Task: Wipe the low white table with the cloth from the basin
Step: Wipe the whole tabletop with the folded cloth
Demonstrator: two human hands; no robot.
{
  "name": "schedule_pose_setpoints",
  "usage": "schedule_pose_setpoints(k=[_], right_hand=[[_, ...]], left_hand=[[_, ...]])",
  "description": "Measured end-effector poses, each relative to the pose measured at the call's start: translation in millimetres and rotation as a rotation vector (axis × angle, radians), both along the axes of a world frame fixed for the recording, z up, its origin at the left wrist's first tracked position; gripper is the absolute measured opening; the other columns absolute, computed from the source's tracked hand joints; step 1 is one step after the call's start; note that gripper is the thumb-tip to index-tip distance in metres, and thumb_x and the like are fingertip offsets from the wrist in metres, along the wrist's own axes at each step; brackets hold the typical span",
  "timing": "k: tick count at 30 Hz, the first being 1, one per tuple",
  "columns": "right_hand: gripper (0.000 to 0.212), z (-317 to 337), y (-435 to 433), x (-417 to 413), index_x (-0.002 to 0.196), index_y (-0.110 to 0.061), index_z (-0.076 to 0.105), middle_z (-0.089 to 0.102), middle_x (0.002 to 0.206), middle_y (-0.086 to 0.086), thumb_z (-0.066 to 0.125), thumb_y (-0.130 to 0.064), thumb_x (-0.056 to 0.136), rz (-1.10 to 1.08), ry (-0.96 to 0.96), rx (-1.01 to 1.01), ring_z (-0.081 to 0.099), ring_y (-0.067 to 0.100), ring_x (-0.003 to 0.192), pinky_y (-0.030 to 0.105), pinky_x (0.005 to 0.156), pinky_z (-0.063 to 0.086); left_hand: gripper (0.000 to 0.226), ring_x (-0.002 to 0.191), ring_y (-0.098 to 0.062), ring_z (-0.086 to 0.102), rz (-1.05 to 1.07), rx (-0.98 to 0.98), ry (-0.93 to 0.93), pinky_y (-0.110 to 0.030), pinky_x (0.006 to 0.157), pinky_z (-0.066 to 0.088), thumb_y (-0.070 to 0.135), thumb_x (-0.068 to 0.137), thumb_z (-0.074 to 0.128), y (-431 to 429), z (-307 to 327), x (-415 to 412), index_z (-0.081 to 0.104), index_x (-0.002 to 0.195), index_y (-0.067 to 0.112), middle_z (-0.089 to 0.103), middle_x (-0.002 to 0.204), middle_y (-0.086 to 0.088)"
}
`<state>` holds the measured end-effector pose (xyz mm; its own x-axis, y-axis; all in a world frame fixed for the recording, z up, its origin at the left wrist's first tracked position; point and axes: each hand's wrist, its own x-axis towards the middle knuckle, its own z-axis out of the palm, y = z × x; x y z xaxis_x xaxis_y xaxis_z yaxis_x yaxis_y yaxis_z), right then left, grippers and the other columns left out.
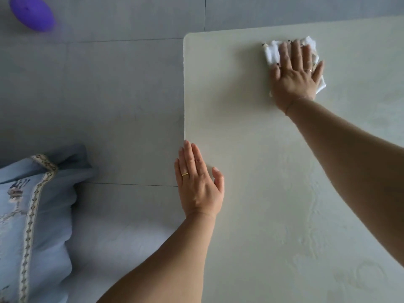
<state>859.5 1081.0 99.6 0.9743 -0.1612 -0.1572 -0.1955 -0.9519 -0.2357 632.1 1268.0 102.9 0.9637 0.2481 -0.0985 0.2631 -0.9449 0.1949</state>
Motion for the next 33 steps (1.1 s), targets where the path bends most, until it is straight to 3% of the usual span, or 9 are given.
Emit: schedule_pose_setpoints(k=[3,6,9,13,16,22,24,29,33], right_hand=[[0.056,5,45,-31,0.150,-0.029,0.013,0.004,0.160,0.000,0.027,-0.039,0.097,-0.033,-0.003,0.051,-0.002,0.022,0.147,0.054,0.115,-0.006],[0.055,5,81,-94,0.150,-0.030,0.014,0.006,0.160,-0.003,0.030,-0.039,0.098,0.301,-0.039,0.055,-0.001,0.022,0.147,0.049,0.115,-0.009],[0.052,4,45,-106,0.149,-0.031,0.019,0.013,0.159,-0.003,0.029,-0.042,0.099,0.508,-0.060,0.011,0.005,0.020,0.147,0.045,0.116,-0.005],[0.053,0,-9,-91,0.149,-0.031,0.018,0.012,0.159,-0.003,0.027,-0.042,0.098,0.174,-0.059,0.003,0.004,0.019,0.147,0.047,0.116,-0.004],[0.056,1,28,-109,0.150,-0.028,0.015,0.008,0.160,0.001,0.031,-0.040,0.097,-0.062,-0.032,0.038,0.000,0.021,0.147,0.050,0.116,-0.006],[0.055,6,37,-168,0.149,-0.028,0.021,0.015,0.158,-0.001,0.024,-0.045,0.097,0.499,-0.038,0.023,0.006,0.022,0.147,0.046,0.117,-0.003],[0.056,3,0,-161,0.149,-0.028,0.023,0.018,0.158,0.000,0.021,-0.047,0.096,0.430,-0.066,-0.020,0.010,0.021,0.146,0.045,0.117,0.001],[0.056,0,-12,-165,0.150,-0.029,0.015,0.008,0.160,0.000,0.030,-0.042,0.097,-0.101,-0.028,0.020,0.001,0.020,0.147,0.049,0.117,-0.004],[0.057,4,42,-232,0.150,-0.027,0.017,0.010,0.159,0.000,0.027,-0.045,0.097,0.262,-0.035,0.009,0.002,0.022,0.147,0.050,0.117,-0.003]], left_hand=[[0.068,0.137,-0.034,0.032,0.001,-0.004,0.003,-0.043,0.116,0.020,0.035,0.086,0.033,0,1,0,0.030,0.144,-0.003,0.027,0.152,-0.018],[0.068,0.134,-0.036,0.035,0.007,-0.010,-0.006,-0.044,0.114,0.025,0.033,0.085,0.036,0,2,1,0.032,0.142,-0.004,0.032,0.150,-0.020],[0.068,0.134,-0.037,0.035,-0.007,-0.011,-0.006,-0.044,0.114,0.025,0.032,0.085,0.035,0,3,0,0.032,0.142,-0.005,0.030,0.150,-0.021],[0.068,0.135,-0.037,0.033,-0.006,-0.016,-0.003,-0.043,0.114,0.025,0.033,0.087,0.032,0,2,1,0.029,0.143,-0.005,0.026,0.152,-0.020],[0.067,0.135,-0.038,0.033,-0.003,-0.027,-0.015,-0.044,0.114,0.026,0.032,0.087,0.032,-1,2,0,0.030,0.143,-0.005,0.027,0.152,-0.021],[0.067,0.136,-0.037,0.032,0.002,-0.073,-0.053,-0.044,0.114,0.025,0.032,0.087,0.032,0,2,0,0.030,0.143,-0.004,0.027,0.153,-0.018],[0.067,0.136,-0.037,0.031,-0.001,-0.072,-0.063,-0.044,0.114,0.025,0.031,0.087,0.031,0,1,-1,0.030,0.143,-0.004,0.027,0.152,-0.019],[0.066,0.137,-0.036,0.030,0.004,-0.062,-0.074,-0.043,0.114,0.024,0.031,0.087,0.031,-1,0,-2,0.029,0.143,-0.004,0.026,0.153,-0.018],[0.065,0.135,-0.037,0.032,0.004,-0.070,-0.093,-0.044,0.115,0.023,0.026,0.086,0.040,-2,-1,-2,0.031,0.142,-0.005,0.028,0.152,-0.020]])
